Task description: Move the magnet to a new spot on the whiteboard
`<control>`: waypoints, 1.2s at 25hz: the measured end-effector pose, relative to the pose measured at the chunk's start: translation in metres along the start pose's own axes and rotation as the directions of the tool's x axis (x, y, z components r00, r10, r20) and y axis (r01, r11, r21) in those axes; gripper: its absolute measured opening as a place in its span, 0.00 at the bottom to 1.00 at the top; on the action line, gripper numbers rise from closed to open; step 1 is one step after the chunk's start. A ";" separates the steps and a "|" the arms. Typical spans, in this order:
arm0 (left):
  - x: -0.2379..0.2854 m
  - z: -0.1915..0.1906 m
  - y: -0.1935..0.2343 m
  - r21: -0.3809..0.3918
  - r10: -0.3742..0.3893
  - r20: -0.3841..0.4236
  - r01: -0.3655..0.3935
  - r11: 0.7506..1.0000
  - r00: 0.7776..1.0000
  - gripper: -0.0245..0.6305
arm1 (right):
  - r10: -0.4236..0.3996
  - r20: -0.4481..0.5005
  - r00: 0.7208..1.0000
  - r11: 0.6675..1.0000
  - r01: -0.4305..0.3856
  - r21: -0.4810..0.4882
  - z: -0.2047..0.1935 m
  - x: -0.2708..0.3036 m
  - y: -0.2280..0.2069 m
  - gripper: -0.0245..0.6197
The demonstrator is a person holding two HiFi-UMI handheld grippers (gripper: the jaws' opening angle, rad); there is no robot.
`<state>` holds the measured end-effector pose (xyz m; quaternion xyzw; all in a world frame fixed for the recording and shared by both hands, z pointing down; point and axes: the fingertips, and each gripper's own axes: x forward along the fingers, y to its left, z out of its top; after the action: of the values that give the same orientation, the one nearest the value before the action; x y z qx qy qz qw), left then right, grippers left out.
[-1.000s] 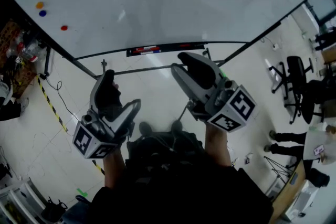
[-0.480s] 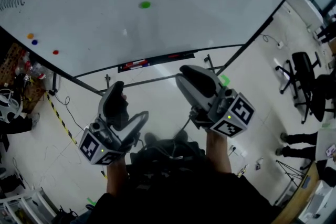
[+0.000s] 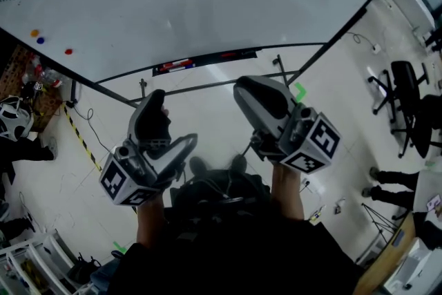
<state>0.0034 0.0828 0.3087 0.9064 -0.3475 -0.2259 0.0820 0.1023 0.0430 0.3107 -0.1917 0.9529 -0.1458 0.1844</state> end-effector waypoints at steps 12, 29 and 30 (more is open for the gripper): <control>-0.019 0.002 0.005 -0.013 0.031 0.026 -0.030 0.999 0.999 0.66 | 0.049 -0.049 0.998 0.999 -0.049 0.011 -0.019 0.013 0.017 0.08; -0.024 0.003 -0.003 -0.011 -0.029 0.037 0.030 0.999 0.999 0.66 | 0.062 -0.075 0.995 0.998 -0.064 -0.028 -0.026 0.017 0.035 0.08; -0.025 0.003 -0.003 -0.014 -0.028 0.036 0.029 0.999 0.999 0.66 | 0.063 -0.078 0.995 0.997 -0.065 -0.028 -0.027 0.017 0.036 0.08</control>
<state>-0.0120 0.1018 0.3138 0.9065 -0.3341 -0.2457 0.0793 0.0652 0.0733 0.3175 -0.1582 0.9670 -0.1325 0.1493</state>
